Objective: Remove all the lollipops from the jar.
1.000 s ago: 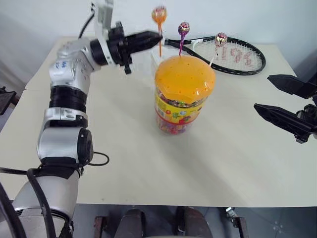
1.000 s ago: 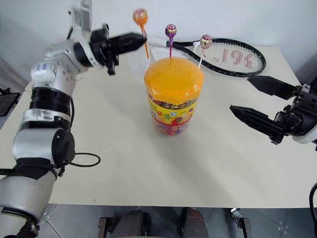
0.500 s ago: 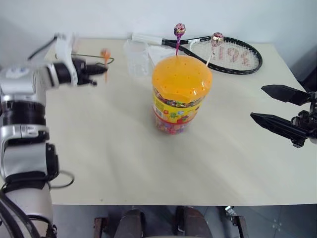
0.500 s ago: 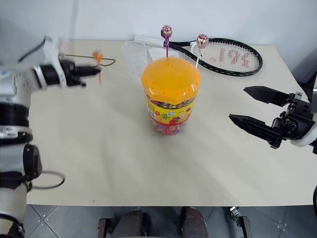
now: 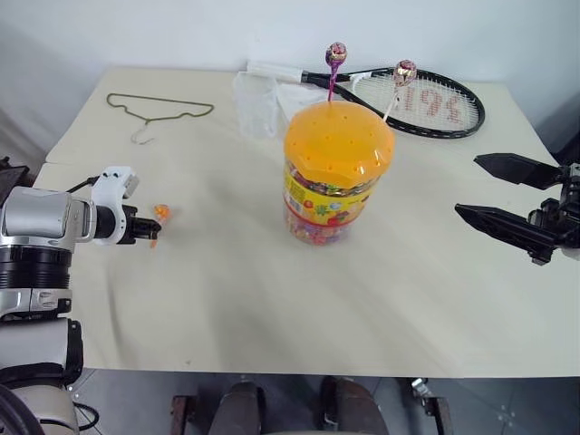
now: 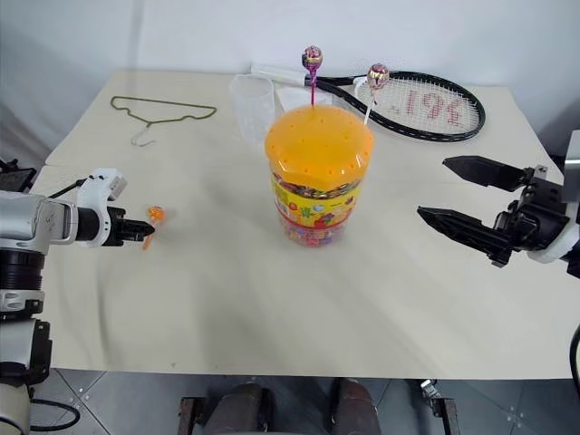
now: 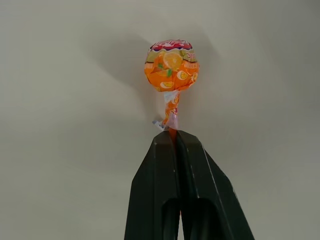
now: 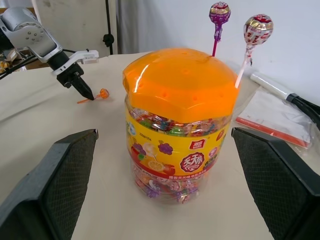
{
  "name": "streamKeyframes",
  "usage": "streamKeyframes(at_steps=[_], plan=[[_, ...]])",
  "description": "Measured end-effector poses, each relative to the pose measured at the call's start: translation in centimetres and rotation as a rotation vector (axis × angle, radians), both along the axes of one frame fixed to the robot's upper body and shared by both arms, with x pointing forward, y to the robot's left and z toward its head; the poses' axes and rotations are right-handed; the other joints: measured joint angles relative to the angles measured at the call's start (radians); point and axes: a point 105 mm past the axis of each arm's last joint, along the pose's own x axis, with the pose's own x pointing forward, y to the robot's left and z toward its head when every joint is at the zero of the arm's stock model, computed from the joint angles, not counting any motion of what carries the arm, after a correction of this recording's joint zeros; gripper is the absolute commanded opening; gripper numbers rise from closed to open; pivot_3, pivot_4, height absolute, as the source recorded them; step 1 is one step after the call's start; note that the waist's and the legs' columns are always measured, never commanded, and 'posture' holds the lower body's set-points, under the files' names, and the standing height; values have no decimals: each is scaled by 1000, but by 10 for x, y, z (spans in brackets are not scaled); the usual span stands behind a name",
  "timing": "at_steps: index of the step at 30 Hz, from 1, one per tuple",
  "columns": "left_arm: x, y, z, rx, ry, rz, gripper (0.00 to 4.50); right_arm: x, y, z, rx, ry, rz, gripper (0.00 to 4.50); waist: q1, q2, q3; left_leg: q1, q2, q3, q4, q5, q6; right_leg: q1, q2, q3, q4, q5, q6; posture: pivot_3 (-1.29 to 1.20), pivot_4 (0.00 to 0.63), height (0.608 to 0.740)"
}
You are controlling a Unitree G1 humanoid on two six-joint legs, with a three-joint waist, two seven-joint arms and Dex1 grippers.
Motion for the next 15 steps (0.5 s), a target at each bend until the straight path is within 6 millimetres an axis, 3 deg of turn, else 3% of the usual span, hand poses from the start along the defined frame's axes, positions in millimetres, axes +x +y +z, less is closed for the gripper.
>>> streamKeyframes(at_steps=[7, 10, 15], plan=[[-1, 4, -3, 37, 38, 15, 26, 0, 0, -1, 2, 1, -2, 4500, -6, 2, -1, 7, 0, 7, -1, 0, 0, 0, 0, 8, 4, 0, 0, 0, 150, 740], [-1, 5, -2, 24, 57, 34, 693, 1, 0, -1, 6, 1, -4, 4500, -6, 2, -1, 9, 0, 10, -2, 0, 0, 0, 0, 11, 4, 0, 0, 0, 150, 740], [-7, 4, 0, 67, 111, 44, 2182, 0, -1, -3, 6, 7, -8, 4500, -8, 2, -1, 12, 0, 14, -5, 0, 0, -1, 1, 15, 4, 0, 0, 0, 150, 740]])
